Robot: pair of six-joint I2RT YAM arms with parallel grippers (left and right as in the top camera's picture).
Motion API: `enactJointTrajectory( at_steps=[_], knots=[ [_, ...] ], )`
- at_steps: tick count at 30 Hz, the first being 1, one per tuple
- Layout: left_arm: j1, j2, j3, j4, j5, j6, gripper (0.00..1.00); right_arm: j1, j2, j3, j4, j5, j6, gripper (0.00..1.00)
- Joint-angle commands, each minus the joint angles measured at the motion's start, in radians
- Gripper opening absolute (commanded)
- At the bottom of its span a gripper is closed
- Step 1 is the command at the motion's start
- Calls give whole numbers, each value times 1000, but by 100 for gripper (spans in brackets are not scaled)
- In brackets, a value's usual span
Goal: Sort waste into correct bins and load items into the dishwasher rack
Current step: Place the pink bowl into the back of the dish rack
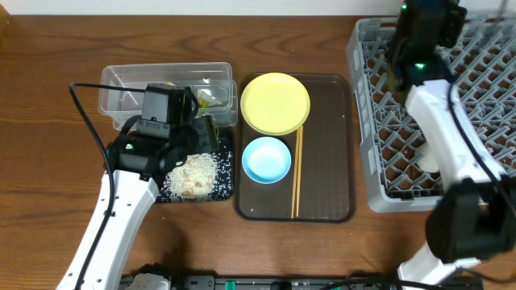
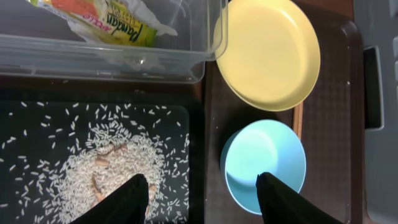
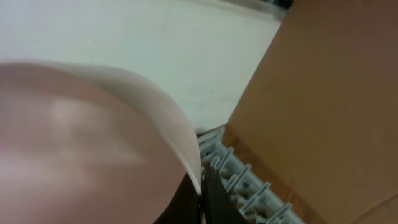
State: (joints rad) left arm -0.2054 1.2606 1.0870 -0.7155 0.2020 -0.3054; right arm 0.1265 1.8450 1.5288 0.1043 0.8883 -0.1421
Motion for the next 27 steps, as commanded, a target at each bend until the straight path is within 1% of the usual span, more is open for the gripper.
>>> enactJointTrajectory(
  at_steps=[1,5,8,15,21,25,27],
  knots=[
    [4,0,14,-2,-12,20,59,-8,83,0,69,88,-143,1],
    [4,0,14,-2,-13,20,59,-5,174,0,122,114,-154,1],
    [4,0,14,-2,-12,19,59,0,232,0,149,186,-154,1],
    [4,0,14,-2,-12,16,59,30,314,0,146,185,-144,1],
    [4,0,14,-2,-13,16,59,65,319,-4,103,185,-120,1],
    [4,0,14,-2,-13,17,59,84,319,-4,11,185,-116,1],
    [4,0,14,-2,-13,17,59,90,319,-4,-61,184,-61,1]
  ],
)
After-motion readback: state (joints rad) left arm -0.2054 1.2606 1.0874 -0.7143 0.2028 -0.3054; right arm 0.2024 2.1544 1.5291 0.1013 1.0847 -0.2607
